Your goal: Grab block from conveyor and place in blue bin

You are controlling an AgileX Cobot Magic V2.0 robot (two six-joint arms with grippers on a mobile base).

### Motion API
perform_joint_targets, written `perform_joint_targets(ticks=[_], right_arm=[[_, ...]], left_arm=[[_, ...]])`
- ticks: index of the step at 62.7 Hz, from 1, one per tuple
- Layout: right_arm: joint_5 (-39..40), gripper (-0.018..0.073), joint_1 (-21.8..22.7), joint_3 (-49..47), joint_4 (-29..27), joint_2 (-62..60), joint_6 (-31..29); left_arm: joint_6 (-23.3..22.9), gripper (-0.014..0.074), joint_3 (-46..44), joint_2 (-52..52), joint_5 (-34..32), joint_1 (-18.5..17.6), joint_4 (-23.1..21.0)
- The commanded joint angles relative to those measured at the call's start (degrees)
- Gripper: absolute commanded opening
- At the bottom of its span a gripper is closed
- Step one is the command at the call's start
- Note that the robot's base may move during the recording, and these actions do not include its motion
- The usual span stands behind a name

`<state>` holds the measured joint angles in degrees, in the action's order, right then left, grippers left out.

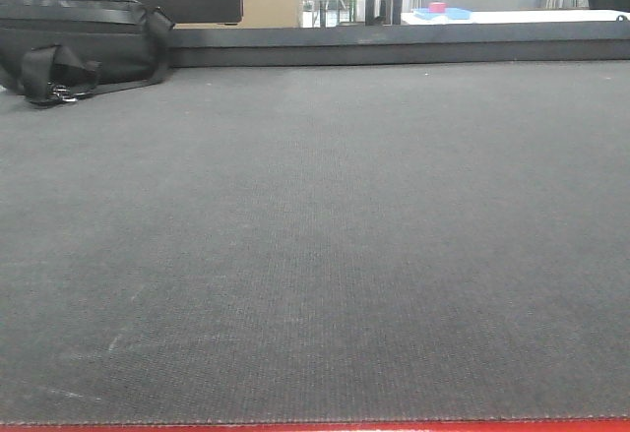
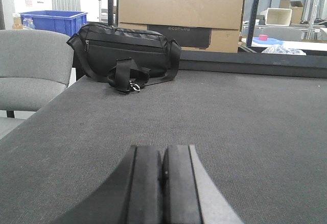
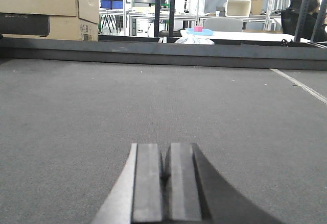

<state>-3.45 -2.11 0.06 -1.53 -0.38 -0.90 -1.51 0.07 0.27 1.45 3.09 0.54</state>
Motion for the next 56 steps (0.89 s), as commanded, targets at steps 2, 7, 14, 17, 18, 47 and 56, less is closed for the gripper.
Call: perform_joint_targets(ticks=[2,7,14,17,18,47,56], right_arm=[[0.96,-0.0162,0.12,-0.06,0.33,0.38,-0.11],[0.96,-0.0162,0.12,-0.06,0.33,0.38,-0.11],[0.96,-0.0162,0.12,-0.06,0.33,0.38,-0.11],[0.96,-0.0162,0.12,-0.06,0.33,0.38,-0.11],[0.96,-0.0162,0.12,-0.06,0.33,0.38,-0.11],[0.96,-0.0162,0.12,-0.06,0.33,0.38,-0.11],[0.96,-0.0162,0.12,-0.06,0.33,0.38,-0.11]], left_arm=[[-0.45,-0.0111,-0.07,-0.27,-0.91,0.04,0.14],[-0.45,-0.0111,-0.07,-0.27,-0.91,0.04,0.14],[-0.45,-0.0111,-0.07,-0.27,-0.91,0.04,0.14],[-0.45,-0.0111,-0.07,-0.27,-0.91,0.04,0.14],[-0.45,-0.0111,-0.07,-0.27,-0.91,0.04,0.14],[-0.45,-0.0111,-0.07,-0.27,-0.91,0.04,0.14],[-0.45,-0.0111,-0.07,-0.27,-0.91,0.04,0.14]])
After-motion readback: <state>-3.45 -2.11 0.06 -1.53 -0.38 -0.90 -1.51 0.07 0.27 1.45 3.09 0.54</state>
